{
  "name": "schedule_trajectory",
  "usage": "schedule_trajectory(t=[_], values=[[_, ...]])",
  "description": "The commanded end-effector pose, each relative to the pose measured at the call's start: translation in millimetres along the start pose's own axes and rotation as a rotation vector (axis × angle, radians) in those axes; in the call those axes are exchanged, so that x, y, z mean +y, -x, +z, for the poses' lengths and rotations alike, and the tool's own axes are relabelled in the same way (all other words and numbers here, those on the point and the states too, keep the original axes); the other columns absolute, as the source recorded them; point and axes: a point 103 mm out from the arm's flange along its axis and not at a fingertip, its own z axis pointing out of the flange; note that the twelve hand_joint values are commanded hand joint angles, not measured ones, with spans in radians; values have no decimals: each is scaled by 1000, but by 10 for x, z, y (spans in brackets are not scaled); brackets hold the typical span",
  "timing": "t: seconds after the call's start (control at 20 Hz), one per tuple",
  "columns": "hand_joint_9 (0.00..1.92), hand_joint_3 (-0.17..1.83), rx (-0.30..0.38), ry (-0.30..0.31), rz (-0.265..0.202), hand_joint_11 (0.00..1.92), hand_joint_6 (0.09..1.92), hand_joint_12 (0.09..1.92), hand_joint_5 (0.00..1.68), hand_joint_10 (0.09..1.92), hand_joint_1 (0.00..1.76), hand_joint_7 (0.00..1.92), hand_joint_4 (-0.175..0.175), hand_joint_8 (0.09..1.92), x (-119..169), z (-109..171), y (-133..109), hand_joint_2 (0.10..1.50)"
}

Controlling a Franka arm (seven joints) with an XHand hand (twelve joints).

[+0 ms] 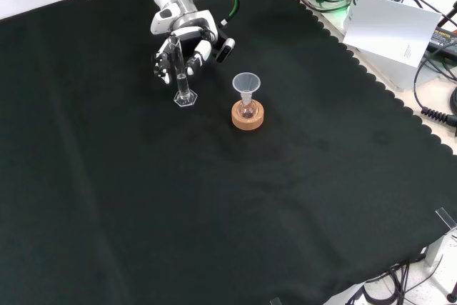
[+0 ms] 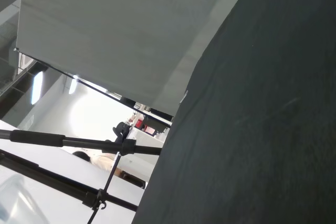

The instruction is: Pick up the graduated cylinder.

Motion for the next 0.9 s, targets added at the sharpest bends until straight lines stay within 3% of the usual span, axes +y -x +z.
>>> schedule_trajectory(t=[0.05,0.4,0.75,0.9], values=[[894,-175,6,-1,1,666,551,1131,565,367,1120,567,-24,571,3,5,0,1083],[912,-175,10,5,0,682,550,1142,515,369,1110,584,-21,579,2,15,11,1079],[1047,-175,-11,29,14,847,605,1056,837,315,1150,750,3,582,19,22,-7,1171],[1124,-58,-42,33,18,958,1037,1002,885,302,1137,852,-130,616,34,44,-32,1179]])
